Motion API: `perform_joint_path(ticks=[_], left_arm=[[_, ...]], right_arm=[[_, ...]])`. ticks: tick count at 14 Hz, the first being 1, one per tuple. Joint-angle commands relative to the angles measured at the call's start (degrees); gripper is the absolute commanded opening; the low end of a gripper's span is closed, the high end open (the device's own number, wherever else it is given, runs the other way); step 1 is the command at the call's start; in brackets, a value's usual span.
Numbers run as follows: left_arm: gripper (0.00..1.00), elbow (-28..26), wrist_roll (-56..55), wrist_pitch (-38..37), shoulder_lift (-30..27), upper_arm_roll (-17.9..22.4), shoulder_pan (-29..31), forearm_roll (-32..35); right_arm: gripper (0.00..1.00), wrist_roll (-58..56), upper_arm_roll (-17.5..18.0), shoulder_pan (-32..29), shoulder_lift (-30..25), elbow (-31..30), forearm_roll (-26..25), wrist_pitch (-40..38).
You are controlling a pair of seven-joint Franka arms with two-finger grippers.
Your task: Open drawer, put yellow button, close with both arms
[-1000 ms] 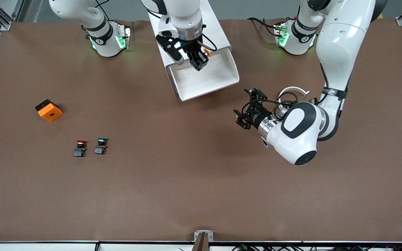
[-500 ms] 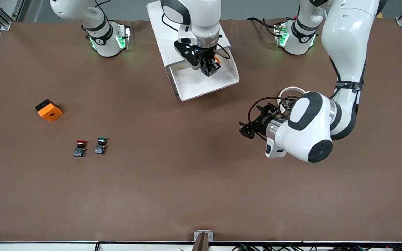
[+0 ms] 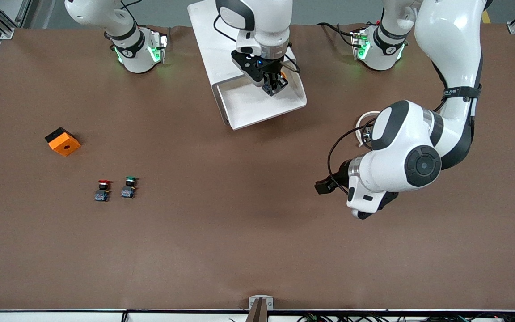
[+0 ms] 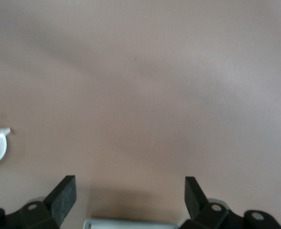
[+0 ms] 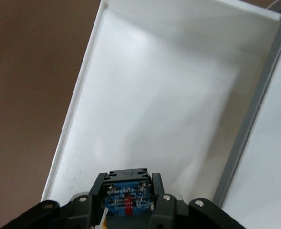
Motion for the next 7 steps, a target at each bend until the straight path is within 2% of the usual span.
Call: perform_joint_path(ticks=[1,3,5,7], left_arm=[[1.0,-0.64,0.92,3.02,-0.9,-0.09,0.14,1.76],[1.0,-0.64,0.57,5.91,-0.72,0.95,-0.12,2.54],[1.0,-0.9,0.48,7.16,-0.89,0.52,-0.21,9.88],[1.0,-1.16,0.56,7.16,-0.63,0.25,-0.99,12.65]], right_arm=[[0.0,1.71,-0.65,1.24,3.77,3.9,-2.53,-0.6],[0.0,1.45,-0.74,1.15,4.3,4.68,-2.71,-0.6],[0.0,1.18,-0.83,0.8,5.09,6.0,-2.72,-0.6],[0.0,1.18,-0.83,0.62,5.8,6.71,-2.72,-0.6]])
